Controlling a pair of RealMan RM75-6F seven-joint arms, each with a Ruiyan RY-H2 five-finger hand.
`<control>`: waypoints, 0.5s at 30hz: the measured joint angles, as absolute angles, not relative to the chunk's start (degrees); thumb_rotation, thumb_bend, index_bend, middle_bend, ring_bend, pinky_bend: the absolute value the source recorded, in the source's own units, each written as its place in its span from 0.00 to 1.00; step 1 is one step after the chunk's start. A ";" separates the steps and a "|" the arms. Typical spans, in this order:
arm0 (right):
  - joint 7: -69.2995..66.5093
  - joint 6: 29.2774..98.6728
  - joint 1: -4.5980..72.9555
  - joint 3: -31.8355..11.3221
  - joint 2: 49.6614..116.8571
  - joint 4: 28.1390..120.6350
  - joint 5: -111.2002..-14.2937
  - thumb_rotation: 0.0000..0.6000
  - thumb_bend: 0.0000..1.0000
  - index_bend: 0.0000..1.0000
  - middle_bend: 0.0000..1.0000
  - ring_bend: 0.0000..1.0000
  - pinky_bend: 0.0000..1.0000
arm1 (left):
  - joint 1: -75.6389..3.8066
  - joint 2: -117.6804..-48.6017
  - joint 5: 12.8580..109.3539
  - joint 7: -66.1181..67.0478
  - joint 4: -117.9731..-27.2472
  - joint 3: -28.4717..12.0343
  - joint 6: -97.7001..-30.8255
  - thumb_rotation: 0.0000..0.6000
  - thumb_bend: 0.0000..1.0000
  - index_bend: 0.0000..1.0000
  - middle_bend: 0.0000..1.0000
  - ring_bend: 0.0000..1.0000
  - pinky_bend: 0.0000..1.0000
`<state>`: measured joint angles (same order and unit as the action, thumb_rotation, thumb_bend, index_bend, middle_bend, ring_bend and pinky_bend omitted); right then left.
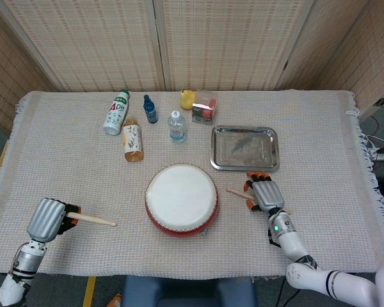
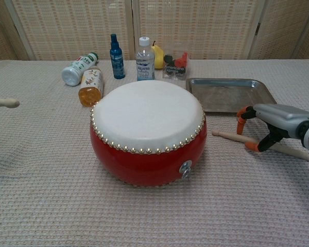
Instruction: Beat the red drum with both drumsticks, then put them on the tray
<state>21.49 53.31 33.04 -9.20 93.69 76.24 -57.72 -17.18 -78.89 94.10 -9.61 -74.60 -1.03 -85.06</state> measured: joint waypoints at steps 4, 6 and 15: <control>21.80 53.39 33.60 -9.27 95.11 74.77 -57.39 0.96 0.30 0.45 0.10 0.00 0.11 | -17.10 -78.93 94.05 -9.94 -74.33 -1.04 -85.17 1.00 0.58 1.00 1.00 1.00 1.00; 21.76 53.36 33.64 -9.27 95.20 74.68 -57.36 0.96 0.30 0.48 0.10 0.00 0.12 | -17.08 -78.96 94.04 -10.01 -74.24 -1.04 -85.18 1.00 0.58 1.00 1.00 1.00 1.00; 17.44 55.08 32.94 -9.28 95.57 75.13 -60.26 1.00 0.41 0.60 0.10 0.00 0.16 | -16.71 -79.12 93.71 -10.92 -73.45 -1.00 -85.35 1.00 0.58 1.00 1.00 1.00 1.00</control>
